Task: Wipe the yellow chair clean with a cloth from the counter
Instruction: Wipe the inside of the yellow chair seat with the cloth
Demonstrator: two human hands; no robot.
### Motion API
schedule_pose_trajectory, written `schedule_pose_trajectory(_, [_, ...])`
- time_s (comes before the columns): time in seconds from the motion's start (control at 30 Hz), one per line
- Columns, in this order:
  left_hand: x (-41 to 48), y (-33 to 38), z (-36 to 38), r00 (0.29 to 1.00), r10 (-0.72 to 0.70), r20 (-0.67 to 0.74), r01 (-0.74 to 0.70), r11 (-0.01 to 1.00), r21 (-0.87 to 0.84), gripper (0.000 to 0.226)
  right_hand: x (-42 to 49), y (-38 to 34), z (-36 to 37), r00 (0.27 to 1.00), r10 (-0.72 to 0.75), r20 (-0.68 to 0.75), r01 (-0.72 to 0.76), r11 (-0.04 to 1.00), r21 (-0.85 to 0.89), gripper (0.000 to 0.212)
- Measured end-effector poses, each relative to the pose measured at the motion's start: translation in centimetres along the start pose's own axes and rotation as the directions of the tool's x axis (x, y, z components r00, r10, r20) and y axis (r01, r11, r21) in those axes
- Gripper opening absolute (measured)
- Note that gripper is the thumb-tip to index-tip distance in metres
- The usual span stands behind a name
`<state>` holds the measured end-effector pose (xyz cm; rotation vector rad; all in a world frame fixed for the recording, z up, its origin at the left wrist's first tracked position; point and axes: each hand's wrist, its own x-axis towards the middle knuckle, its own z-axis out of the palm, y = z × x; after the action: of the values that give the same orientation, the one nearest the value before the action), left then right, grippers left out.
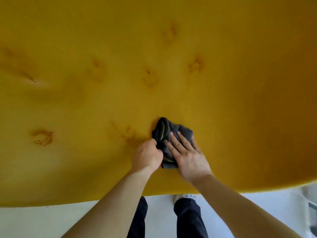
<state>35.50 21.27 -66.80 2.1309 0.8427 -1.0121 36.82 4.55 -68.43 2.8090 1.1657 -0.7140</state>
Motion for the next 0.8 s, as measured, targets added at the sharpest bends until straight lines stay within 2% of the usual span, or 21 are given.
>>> schedule_pose_trajectory(0.03, [-0.3, -0.6, -0.2, 0.999, 0.036, 0.016, -0.037, 0.998, 0.050, 0.010, 0.0, 1.0, -0.6, 0.994, -0.096, 0.046, 0.098, 0.994, -0.041, 0.069])
schedule_pose_trajectory(0.1, [-1.0, -1.2, -0.2, 0.991, 0.125, 0.046, -0.128, 0.989, 0.068, 0.010, 1.9, 4.8, -2.1, 0.951, -0.294, 0.096, 0.309, 0.925, -0.220, 0.053])
schedule_pose_trajectory(0.13, [-1.1, -1.1, -0.3, 0.986, 0.162, 0.050, -0.164, 0.986, 0.037, 0.008, 3.8, 7.0, -3.3, 0.940, -0.334, 0.076, 0.341, 0.888, -0.309, 0.048])
schedule_pose_trajectory(0.17, [-1.0, -0.8, -0.3, 0.982, 0.183, 0.045, -0.183, 0.983, -0.010, 0.008, 5.9, 9.3, -4.7, 0.945, -0.328, 0.003, 0.303, 0.866, -0.397, 0.049])
schedule_pose_trajectory(0.23, [-0.3, 0.3, -0.5, 0.982, 0.187, -0.006, -0.186, 0.975, -0.119, 0.011, 10.0, 13.1, -7.8, 0.968, -0.206, -0.144, 0.107, 0.857, -0.505, 0.055])
schedule_pose_trajectory(0.3, [0.9, 1.4, -0.7, 0.979, 0.171, -0.113, -0.190, 0.963, -0.192, 0.011, 13.1, 14.6, -10.5, 0.957, -0.102, -0.271, -0.045, 0.872, -0.488, 0.056])
schedule_pose_trajectory(0.4, [2.4, 2.8, -1.6, 0.962, 0.135, -0.238, -0.199, 0.943, -0.268, 0.012, 13.5, 12.6, -8.7, 0.930, -0.088, -0.356, -0.072, 0.908, -0.414, 0.054])
schedule_pose_trajectory(0.47, [3.1, 3.3, -2.6, 0.942, 0.126, -0.310, -0.216, 0.936, -0.276, 0.013, 9.7, 9.7, -4.4, 0.952, -0.099, -0.290, -0.003, 0.943, -0.334, 0.052])
schedule_pose_trajectory(0.53, [3.4, 3.5, -3.7, 0.938, 0.121, -0.325, -0.208, 0.946, -0.250, 0.013, 4.8, 7.4, -1.9, 0.977, -0.185, -0.110, 0.147, 0.948, -0.282, 0.053])
schedule_pose_trajectory(0.6, [3.4, 3.4, -4.7, 0.946, 0.128, -0.296, -0.199, 0.954, -0.224, 0.013, 3.6, 8.3, -3.0, 0.933, -0.352, 0.078, 0.359, 0.886, -0.294, 0.049])
schedule_pose_trajectory(0.63, [3.4, 3.4, -5.0, 0.947, 0.133, -0.293, -0.200, 0.957, -0.212, 0.013, 4.6, 9.8, -4.4, 0.899, -0.423, 0.112, 0.435, 0.835, -0.338, 0.046])
schedule_pose_trajectory(0.67, [3.5, 3.4, -5.3, 0.944, 0.137, -0.301, -0.203, 0.958, -0.201, 0.014, 6.2, 11.5, -6.0, 0.891, -0.450, 0.063, 0.437, 0.809, -0.392, 0.041])
schedule_pose_trajectory(0.7, [3.5, 3.5, -5.5, 0.942, 0.139, -0.307, -0.205, 0.959, -0.196, 0.014, 8.1, 13.4, -8.0, 0.908, -0.417, -0.028, 0.367, 0.827, -0.427, 0.037])
schedule_pose_trajectory(0.77, [3.6, 3.7, -5.6, 0.944, 0.131, -0.303, -0.199, 0.958, -0.208, 0.013, 11.2, 16.6, -11.9, 0.950, -0.240, -0.199, 0.114, 0.863, -0.493, 0.048])
schedule_pose_trajectory(0.8, [3.6, 3.9, -5.5, 0.947, 0.130, -0.294, -0.198, 0.956, -0.215, 0.014, 11.6, 16.8, -13.0, 0.964, -0.135, -0.230, 0.009, 0.880, -0.476, 0.054])
